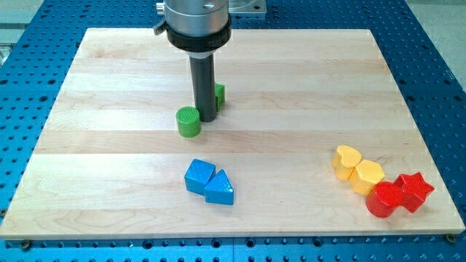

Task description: Place the green star diagonal to the top left of the green circle

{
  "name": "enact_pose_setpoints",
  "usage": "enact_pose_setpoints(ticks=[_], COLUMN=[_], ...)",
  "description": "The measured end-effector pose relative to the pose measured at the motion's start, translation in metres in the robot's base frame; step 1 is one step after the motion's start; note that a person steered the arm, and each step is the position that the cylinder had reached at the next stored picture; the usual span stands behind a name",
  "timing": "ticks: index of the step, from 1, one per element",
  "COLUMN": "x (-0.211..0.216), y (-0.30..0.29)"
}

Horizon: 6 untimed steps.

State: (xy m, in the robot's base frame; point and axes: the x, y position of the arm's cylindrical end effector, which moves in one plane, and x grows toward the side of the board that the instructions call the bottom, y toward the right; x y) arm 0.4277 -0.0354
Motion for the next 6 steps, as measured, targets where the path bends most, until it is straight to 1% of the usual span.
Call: enact_pose_setpoints(ticks=[1, 2, 3, 4, 5, 6], x=[-0.001, -0.045, -0.054, -0.054, -0.063, -0.066], y=[0.059, 0.040, -0.051, -0.160, -0.145, 0.016])
